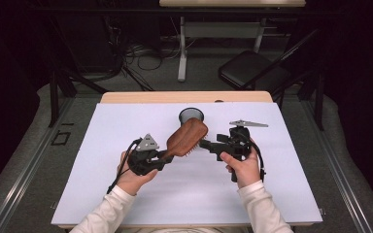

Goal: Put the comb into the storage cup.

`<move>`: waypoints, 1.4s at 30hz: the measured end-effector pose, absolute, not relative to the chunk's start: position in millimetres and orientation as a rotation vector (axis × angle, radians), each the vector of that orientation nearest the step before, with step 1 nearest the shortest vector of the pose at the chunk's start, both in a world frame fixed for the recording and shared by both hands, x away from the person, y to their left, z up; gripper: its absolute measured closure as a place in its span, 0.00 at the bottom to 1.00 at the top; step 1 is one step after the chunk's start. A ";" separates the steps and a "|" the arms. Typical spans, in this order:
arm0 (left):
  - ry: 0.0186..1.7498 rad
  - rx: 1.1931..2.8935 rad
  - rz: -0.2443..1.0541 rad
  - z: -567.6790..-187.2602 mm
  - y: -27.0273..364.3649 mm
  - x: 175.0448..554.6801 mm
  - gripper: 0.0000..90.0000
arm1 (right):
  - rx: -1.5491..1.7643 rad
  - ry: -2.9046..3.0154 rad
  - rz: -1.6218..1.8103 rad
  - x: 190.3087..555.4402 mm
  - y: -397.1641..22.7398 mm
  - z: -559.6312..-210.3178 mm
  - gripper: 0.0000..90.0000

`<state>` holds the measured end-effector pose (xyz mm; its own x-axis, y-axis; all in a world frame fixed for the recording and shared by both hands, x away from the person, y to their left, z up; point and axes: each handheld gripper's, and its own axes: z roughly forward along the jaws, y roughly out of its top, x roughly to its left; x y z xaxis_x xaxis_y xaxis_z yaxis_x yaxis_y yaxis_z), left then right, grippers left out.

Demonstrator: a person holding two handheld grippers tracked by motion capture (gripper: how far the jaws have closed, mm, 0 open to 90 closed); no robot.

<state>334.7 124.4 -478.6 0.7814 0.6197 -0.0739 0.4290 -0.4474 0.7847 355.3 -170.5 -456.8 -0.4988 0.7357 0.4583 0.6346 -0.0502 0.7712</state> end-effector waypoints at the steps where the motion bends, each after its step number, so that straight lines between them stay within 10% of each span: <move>1: 0.778 2.108 0.285 -478.6 124.5 334.5 0.80 | 1.535 2.097 1.628 355.4 -171.4 -457.5 0.16; 42: 0.740 2.107 0.268 -490.2 107.2 325.4 0.80 | 1.745 2.106 1.783 358.3 -171.7 -481.1 0.14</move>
<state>325.4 107.2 -490.2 0.8008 0.5943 -0.0744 0.4087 -0.4514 0.7932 358.3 -171.7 -481.1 -0.4231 0.6199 0.6609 0.7543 -0.1632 0.6360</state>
